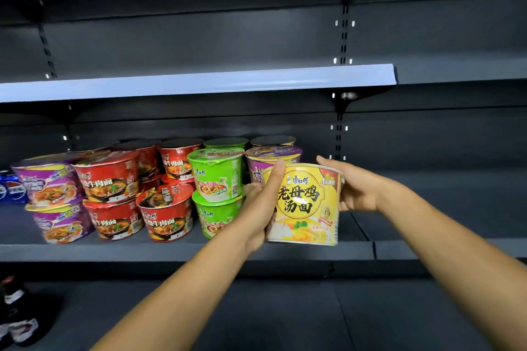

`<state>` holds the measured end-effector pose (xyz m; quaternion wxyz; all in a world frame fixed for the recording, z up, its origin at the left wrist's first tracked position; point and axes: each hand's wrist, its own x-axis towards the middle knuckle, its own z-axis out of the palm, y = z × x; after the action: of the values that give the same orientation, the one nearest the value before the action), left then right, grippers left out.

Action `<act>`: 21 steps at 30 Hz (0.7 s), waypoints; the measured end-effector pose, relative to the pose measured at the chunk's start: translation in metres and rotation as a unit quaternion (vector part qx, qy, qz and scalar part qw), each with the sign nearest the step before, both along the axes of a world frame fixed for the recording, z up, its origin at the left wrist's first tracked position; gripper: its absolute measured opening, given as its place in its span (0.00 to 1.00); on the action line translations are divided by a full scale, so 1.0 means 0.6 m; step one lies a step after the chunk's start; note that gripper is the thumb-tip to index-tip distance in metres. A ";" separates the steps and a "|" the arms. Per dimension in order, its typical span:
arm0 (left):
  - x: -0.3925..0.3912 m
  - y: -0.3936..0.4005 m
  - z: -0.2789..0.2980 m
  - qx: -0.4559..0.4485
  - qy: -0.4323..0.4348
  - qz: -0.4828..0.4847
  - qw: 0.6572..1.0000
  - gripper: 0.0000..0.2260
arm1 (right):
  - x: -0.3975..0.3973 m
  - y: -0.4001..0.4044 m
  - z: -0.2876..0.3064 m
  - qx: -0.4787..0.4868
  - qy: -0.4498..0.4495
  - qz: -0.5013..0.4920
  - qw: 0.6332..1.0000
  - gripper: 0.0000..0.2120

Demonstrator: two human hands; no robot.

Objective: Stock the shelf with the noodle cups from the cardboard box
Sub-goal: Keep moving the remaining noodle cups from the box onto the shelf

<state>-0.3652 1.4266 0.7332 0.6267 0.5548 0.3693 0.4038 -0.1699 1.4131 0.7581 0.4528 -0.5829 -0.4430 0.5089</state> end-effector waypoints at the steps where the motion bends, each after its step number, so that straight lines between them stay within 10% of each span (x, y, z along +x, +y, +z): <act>1: 0.013 0.007 -0.002 -0.001 -0.002 -0.007 1.000 0.54 | 0.011 0.002 -0.001 0.000 0.001 -0.012 1.000 0.18; 8: 0.095 0.016 -0.019 0.042 0.036 -0.005 0.998 0.30 | 0.087 0.036 -0.032 -0.010 0.014 -0.108 0.994 0.21; 12: 0.140 0.039 -0.042 0.046 0.080 -0.013 0.996 0.45 | 0.121 0.067 -0.049 0.004 0.071 -0.166 0.984 0.22; 21: 0.206 0.098 -0.090 -0.030 0.118 -0.019 0.992 0.34 | 0.165 0.133 -0.086 0.016 0.163 -0.229 0.960 0.13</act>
<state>-0.2416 1.4852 0.6794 0.6028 0.5865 0.4420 0.3119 -0.0709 1.4928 0.7067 0.6328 -0.5705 -0.2261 0.4722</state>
